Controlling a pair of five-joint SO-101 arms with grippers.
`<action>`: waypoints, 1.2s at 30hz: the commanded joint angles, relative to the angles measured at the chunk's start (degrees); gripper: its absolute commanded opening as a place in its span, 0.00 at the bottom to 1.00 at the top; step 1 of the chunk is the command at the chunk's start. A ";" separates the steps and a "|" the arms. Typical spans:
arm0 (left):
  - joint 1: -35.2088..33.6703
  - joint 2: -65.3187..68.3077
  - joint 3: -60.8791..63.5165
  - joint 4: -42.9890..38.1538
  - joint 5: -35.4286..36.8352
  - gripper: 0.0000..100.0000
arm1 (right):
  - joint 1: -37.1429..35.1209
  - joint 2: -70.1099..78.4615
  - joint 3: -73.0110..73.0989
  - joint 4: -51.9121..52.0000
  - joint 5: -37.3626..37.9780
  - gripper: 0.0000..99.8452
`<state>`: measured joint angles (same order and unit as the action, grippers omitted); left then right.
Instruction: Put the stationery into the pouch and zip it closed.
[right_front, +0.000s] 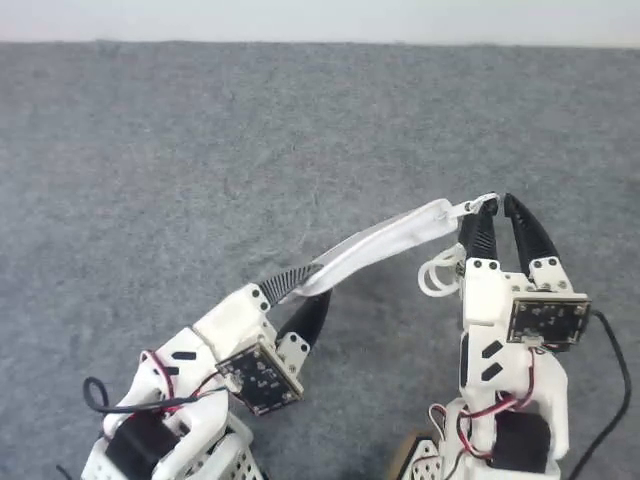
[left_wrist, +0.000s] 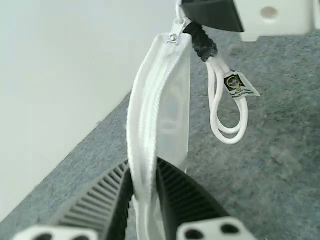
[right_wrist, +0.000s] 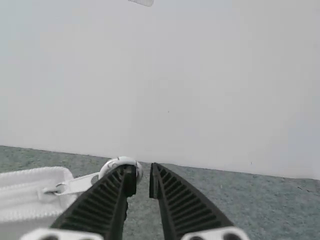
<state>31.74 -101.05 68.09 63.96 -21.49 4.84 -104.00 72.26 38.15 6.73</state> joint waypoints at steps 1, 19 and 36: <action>-4.04 -1.14 -4.53 -0.18 0.79 0.01 | 5.05 -0.13 -0.53 -1.80 -0.62 0.01; -4.22 -1.14 -3.56 -3.08 0.79 0.01 | -9.54 -0.13 -10.55 19.47 -0.70 0.19; -23.82 -1.14 4.53 -21.89 4.75 0.01 | -21.67 -0.22 -14.24 31.52 -0.70 0.36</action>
<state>8.70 -101.05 73.80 45.67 -18.51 -16.00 -104.18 61.10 69.27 6.55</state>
